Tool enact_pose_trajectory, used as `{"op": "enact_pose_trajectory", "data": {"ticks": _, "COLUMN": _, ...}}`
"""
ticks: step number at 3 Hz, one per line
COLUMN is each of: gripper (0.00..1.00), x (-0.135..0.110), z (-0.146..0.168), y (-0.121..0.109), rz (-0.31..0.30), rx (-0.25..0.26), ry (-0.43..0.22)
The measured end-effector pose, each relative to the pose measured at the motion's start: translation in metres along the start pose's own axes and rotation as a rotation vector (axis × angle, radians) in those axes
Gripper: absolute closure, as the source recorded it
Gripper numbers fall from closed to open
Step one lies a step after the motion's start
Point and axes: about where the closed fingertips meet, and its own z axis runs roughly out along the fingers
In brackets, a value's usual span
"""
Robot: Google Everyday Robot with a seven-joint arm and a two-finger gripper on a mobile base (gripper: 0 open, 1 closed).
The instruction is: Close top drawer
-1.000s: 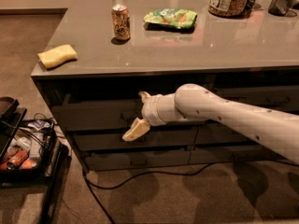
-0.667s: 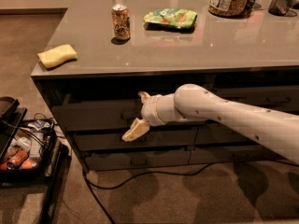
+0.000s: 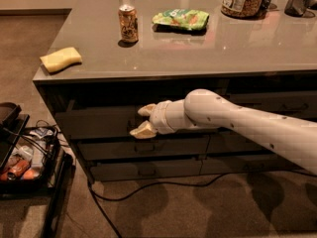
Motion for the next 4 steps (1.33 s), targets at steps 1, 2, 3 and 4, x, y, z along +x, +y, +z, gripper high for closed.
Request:
{"op": "enact_pose_trajectory", "data": {"ticks": 1, "gripper": 0.65, "x": 0.001, "z": 0.001, "y": 0.001, "rz": 0.003, "rx": -0.003, "ry": 0.001}}
{"op": "enact_pose_trajectory", "data": {"ticks": 2, "gripper": 0.89, "x": 0.011, "z": 0.008, "y": 0.005, "rz": 0.027, "rx": -0.023, "ry": 0.011}}
{"op": "enact_pose_trajectory", "data": {"ticks": 3, "gripper": 1.0, "x": 0.015, "z": 0.018, "y": -0.004, "rz": 0.016, "rx": -0.03, "ry": 0.006}}
{"op": "enact_pose_trajectory", "data": {"ticks": 4, "gripper": 1.0, "x": 0.031, "z": 0.038, "y": -0.029, "rz": 0.021, "rx": -0.031, "ry": 0.013}}
